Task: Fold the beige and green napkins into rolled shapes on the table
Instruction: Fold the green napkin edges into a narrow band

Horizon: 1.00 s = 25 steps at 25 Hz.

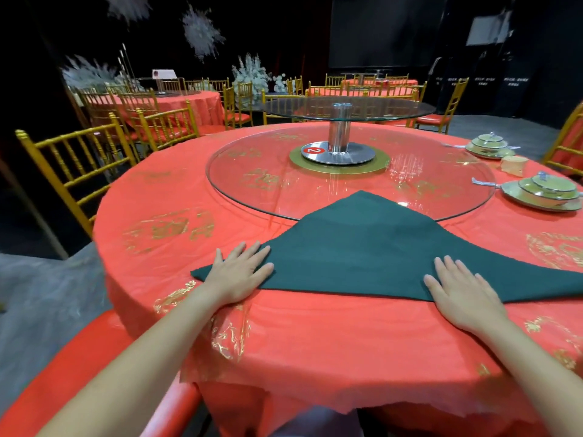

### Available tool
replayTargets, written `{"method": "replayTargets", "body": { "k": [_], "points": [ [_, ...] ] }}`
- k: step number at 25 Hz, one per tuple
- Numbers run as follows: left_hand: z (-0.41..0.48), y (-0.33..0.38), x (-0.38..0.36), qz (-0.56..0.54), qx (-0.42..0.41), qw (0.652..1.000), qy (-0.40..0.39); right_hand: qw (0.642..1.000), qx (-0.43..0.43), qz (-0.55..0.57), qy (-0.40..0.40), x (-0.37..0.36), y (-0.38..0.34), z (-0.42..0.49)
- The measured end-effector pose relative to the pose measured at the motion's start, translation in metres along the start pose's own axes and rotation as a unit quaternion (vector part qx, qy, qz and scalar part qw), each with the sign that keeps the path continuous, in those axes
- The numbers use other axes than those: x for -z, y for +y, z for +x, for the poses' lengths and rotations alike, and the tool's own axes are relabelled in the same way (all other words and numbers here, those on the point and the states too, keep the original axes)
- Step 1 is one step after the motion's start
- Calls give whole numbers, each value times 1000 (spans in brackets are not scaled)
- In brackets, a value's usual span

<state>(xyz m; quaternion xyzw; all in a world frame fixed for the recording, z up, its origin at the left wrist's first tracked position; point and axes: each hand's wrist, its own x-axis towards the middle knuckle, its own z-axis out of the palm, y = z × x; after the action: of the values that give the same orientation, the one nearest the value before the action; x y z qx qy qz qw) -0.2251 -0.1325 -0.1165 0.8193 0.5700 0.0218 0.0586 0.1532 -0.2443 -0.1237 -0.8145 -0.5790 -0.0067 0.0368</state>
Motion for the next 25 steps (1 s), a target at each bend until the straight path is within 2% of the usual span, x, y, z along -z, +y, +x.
{"method": "replayTargets", "body": {
  "k": [6,8,10,12,14,17,20,25],
  "points": [
    [3,-40,9,3,88,996,10,1000,-2,9,1,3,-2,0],
    [2,-33,12,20,116,992,43,1000,-6,4,-3,5,-3,-3],
    [3,2,14,47,92,990,93,1000,-18,0,-13,10,-6,-3],
    [5,59,14,55,18,992,115,999,-18,31,-2,14,-23,6],
    [11,125,9,30,-60,991,112,996,-14,88,8,16,-50,15],
    [21,190,-7,-17,-95,993,70,995,10,101,0,4,-75,19],
    [24,196,-26,-15,-81,996,27,997,24,80,3,-5,-58,16],
    [24,191,-29,-16,-83,996,29,998,25,63,2,1,-7,11]
  ]
}}
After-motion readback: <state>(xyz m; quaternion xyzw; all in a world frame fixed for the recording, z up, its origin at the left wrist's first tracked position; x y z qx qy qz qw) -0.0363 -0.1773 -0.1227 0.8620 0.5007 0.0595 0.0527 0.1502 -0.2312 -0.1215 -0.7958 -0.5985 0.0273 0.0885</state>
